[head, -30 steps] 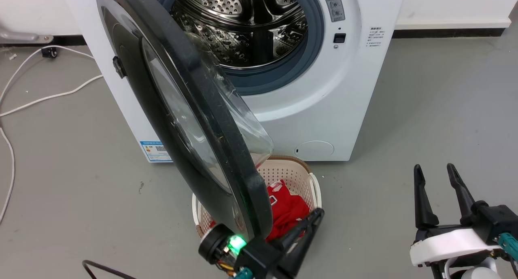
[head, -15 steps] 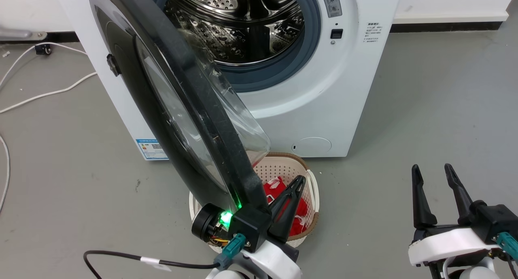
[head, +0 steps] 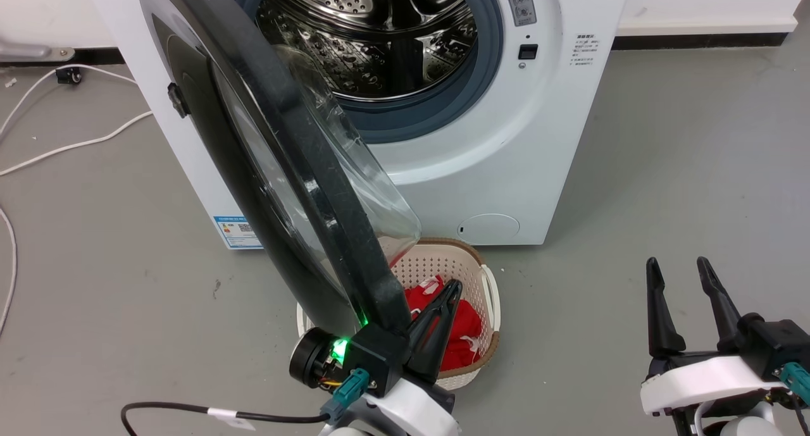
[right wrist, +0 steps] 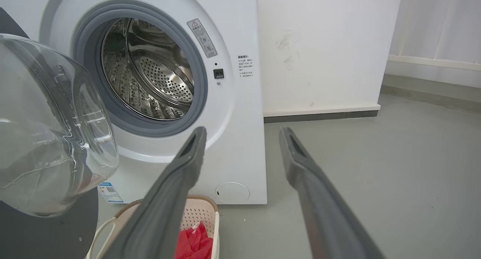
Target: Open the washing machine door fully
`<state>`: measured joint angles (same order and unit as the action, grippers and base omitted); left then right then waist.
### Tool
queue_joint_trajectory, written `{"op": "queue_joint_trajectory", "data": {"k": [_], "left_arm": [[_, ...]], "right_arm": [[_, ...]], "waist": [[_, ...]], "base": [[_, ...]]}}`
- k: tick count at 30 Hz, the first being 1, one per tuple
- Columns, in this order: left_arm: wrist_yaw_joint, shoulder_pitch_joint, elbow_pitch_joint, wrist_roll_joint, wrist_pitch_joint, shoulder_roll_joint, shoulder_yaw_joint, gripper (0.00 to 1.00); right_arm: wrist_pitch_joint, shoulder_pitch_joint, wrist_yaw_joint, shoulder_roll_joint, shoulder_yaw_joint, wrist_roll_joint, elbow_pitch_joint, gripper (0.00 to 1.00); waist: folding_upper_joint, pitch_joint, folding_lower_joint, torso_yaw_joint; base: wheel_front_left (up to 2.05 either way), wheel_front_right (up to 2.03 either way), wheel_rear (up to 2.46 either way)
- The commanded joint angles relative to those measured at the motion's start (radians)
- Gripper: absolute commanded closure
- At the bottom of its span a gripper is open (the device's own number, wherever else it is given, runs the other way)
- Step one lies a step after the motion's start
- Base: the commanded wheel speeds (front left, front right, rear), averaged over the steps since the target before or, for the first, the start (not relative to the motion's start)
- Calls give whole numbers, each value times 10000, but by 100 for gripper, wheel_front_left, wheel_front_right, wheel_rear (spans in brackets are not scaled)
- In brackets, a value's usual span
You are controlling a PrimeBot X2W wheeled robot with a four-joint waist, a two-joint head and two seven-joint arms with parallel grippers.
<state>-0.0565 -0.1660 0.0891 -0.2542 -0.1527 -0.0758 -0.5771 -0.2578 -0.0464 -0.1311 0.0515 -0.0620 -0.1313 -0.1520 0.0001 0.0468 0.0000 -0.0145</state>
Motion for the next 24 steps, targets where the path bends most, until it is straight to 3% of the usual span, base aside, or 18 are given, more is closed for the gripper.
{"op": "queue_joint_trajectory", "data": {"k": [1, 13, 24], "left_arm": [[-168, 122, -3, -29, 9, -205, 211, 100], [-632, 765, -792, 140, 21, -718, 373, 100], [-1169, 1818, -2300, 122, 247, -1232, 542, 100]], "right_arm": [[-22, -78, 7, -26, 29, -33, -24, 0], [-20, 105, 7, -26, -10, -174, -35, 0], [58, 86, 7, -25, -95, -199, -97, 0]], "waist": [[-1, -16, 0, 12], [-1, -77, 0, 233], [-1, 5, 0, 1145]], "base": [[0, 0, 0], [0, 0, 0], [0, 0, 0]]}}
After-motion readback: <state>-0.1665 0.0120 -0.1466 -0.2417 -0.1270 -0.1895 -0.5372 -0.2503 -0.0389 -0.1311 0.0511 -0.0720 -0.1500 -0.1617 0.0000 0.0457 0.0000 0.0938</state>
